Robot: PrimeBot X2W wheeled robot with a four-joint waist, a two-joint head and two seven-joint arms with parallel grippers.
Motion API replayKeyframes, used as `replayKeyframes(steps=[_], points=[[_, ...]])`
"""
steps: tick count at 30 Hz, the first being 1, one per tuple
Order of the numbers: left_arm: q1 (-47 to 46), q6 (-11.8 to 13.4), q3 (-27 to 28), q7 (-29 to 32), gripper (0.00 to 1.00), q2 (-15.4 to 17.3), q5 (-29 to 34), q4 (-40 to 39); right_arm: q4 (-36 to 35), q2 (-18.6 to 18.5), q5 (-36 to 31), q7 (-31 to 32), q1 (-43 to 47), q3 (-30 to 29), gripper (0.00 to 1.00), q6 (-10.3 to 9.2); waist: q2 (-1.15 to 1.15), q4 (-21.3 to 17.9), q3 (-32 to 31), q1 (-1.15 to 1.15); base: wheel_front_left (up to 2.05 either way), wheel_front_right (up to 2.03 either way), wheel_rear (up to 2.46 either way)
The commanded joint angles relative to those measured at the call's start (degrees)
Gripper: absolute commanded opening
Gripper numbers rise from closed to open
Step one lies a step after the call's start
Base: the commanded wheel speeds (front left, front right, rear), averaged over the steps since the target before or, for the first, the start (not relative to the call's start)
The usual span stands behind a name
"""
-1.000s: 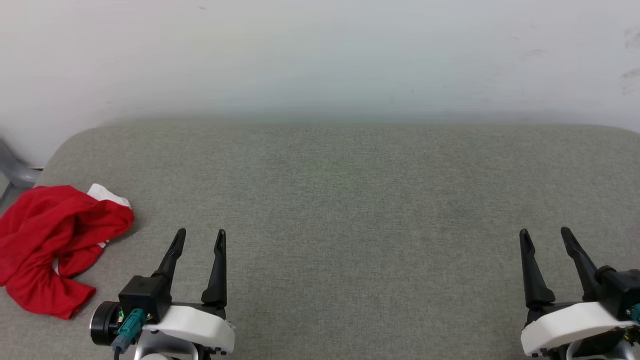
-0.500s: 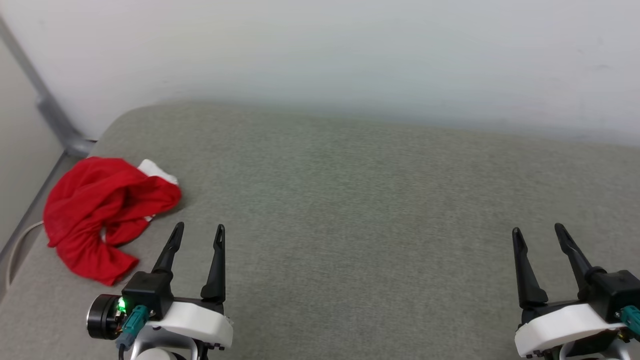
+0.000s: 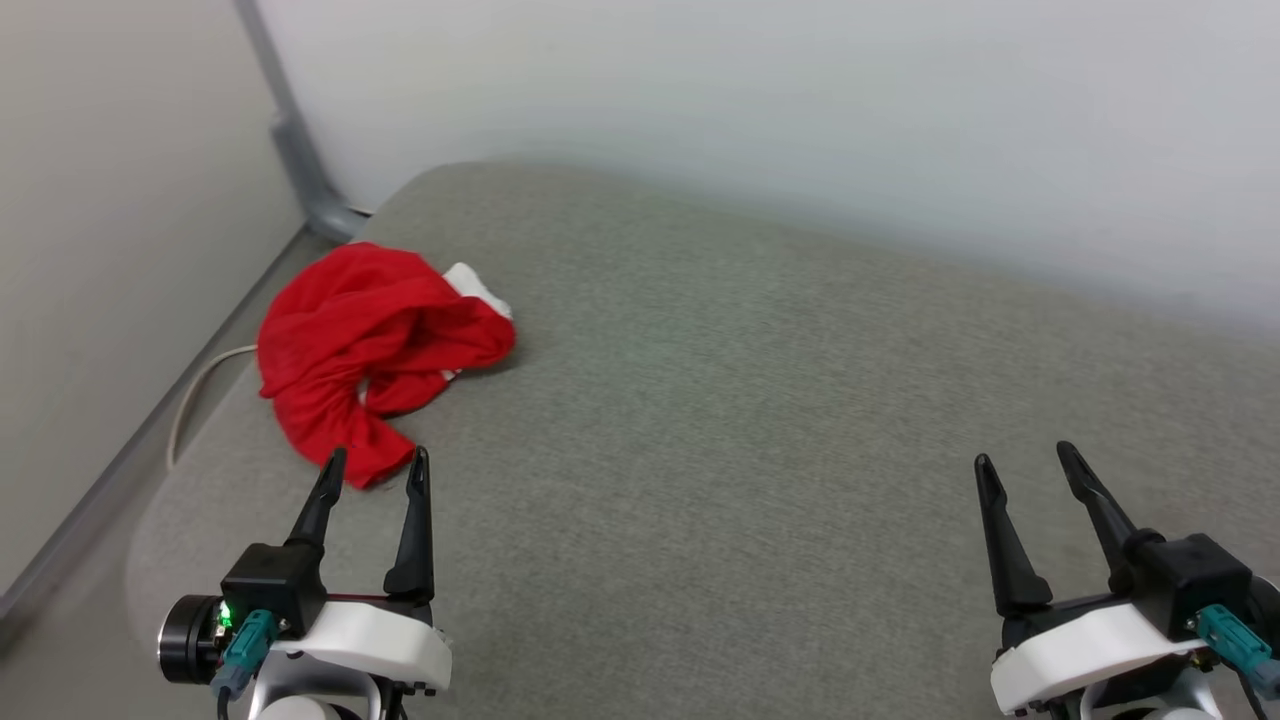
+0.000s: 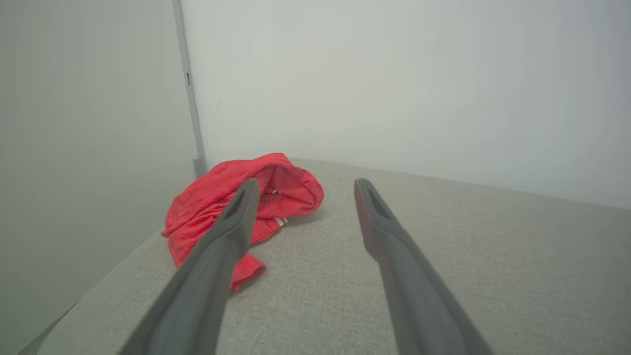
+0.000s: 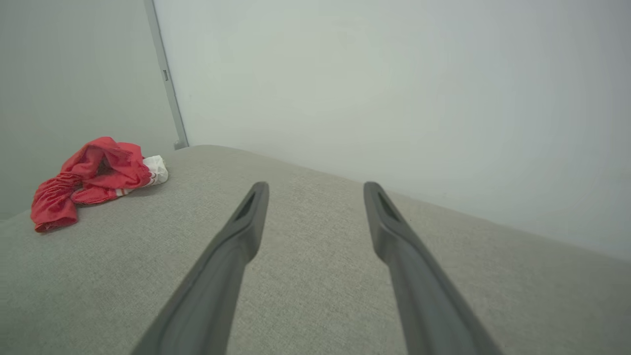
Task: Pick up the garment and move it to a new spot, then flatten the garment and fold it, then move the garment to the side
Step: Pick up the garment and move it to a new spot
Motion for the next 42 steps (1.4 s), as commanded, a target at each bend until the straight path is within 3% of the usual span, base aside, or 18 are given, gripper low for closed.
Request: replayKeyframes(steps=[1,10,21,30,35,42], points=[[-0.24,-0.27,0.17,-0.13,1.00,-0.09,0.05,-0.07,-0.01,0.09,-0.32,-0.20,-1.02,0.33,1.00,-0.06,0.00,2.48,0.20,0.00,0.00,0.00,0.00],[0.21,-0.35,0.40,-0.13,1.00,-0.25,-0.37,-0.29,-0.72,0.07,-0.93,-0.35,-1.58,1.89,1.00,-0.06,0.00,6.97,0.41,0.00,0.00,0.00,0.00],[-0.01,-0.61,0.84,-0.13,1.00,-0.32,-0.39,-0.25,-0.50,0.07,-0.64,-0.37,-1.34,1.67,1.00,-0.06,0.00,8.15,0.56,0.00,0.00,0.00,0.00],[-5.53,-1.26,3.33,-0.12,1.00,0.33,-4.64,3.59,-1.89,-0.77,-1.51,1.48,-3.77,1.39,1.00,-0.06,0.00,4.79,4.97,0.00,0.00,0.00,0.00],[-13.93,-1.63,4.24,1.45,1.00,3.05,-8.40,8.89,-3.73,-2.10,-1.94,2.77,-6.12,0.90,1.00,-0.06,0.00,1.29,10.35,0.00,0.00,0.00,0.00],[-26.37,-1.86,5.48,6.59,1.00,9.32,-14.03,14.02,-5.62,-3.50,-2.65,3.87,-9.54,0.88,1.00,-0.06,0.00,-2.90,17.16,0.00,0.00,0.00,0.00]])
